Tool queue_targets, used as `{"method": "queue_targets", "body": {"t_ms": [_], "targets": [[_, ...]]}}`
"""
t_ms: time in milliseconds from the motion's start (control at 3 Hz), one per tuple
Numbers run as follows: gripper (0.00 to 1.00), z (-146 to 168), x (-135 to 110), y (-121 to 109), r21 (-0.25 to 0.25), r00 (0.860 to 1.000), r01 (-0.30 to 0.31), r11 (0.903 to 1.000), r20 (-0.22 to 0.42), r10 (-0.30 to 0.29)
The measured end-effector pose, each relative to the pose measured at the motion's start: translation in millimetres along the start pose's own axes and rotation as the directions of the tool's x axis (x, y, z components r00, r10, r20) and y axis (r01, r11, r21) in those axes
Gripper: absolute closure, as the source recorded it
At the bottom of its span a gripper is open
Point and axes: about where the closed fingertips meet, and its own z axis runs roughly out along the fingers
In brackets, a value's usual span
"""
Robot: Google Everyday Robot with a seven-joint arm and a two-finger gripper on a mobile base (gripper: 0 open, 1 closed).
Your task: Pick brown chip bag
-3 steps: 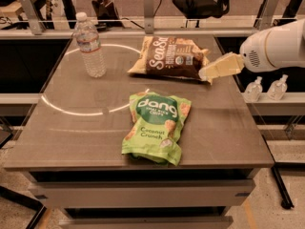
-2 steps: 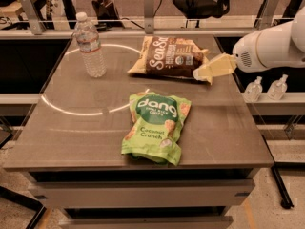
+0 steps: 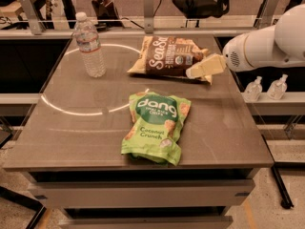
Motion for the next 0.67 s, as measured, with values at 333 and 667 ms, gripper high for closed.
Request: {"method": "queue_targets", "body": {"t_ms": [333, 667], "targets": [[0.00, 16, -3, 2, -0.014, 1.000, -0.002, 0.9999, -0.001, 0.002], [0.00, 30, -10, 9, -0.038, 1.000, 0.013, 0.9992, 0.010, -0.013]]}}
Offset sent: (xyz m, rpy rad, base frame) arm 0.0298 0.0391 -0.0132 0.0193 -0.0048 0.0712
